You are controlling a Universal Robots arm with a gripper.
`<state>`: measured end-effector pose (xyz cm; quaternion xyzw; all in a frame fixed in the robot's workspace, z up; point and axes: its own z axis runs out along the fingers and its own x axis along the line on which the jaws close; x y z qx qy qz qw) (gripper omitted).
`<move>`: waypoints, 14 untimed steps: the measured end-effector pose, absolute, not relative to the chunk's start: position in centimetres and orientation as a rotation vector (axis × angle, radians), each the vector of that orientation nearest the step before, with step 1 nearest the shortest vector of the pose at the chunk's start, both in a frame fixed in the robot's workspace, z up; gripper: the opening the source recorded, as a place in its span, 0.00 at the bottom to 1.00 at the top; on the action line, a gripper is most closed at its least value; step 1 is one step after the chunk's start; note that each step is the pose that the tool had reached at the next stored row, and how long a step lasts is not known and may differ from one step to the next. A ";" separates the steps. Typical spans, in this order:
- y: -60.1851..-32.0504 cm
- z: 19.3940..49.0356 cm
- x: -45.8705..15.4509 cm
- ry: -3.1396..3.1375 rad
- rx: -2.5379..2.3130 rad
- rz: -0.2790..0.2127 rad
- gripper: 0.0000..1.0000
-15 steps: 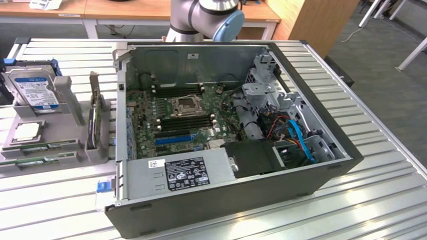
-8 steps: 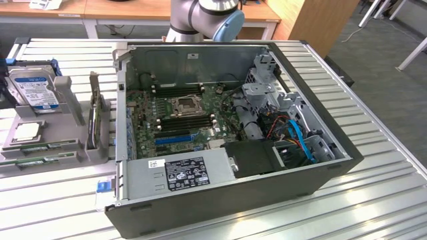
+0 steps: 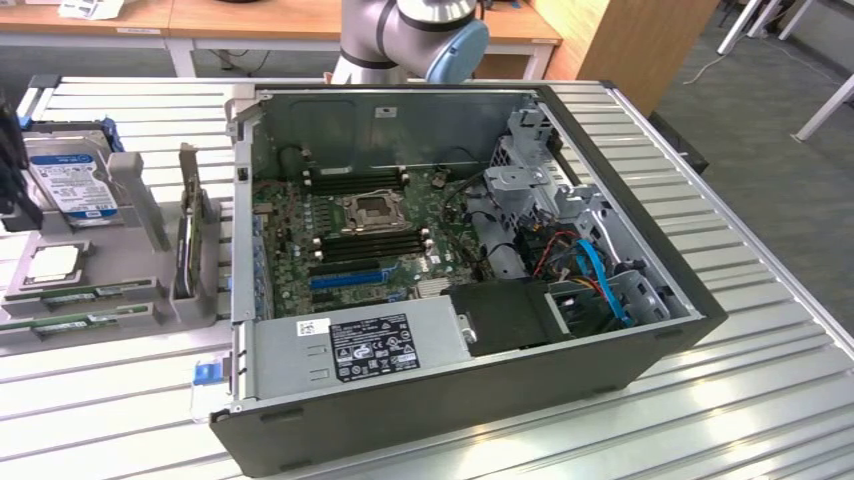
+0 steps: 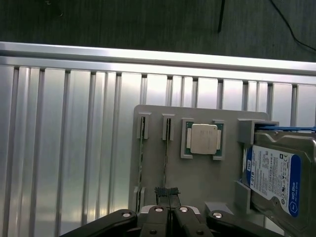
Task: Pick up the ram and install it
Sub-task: 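Pick up the ram and move it above insertion slot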
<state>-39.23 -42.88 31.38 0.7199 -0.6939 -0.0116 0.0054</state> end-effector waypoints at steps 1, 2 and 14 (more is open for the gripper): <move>-42.9 31.3 -39.2 -2.172 2.254 -0.036 0.10; -42.9 31.2 -39.2 -2.173 2.254 -0.036 0.10; -42.9 29.7 -39.2 -2.172 2.254 -0.036 0.10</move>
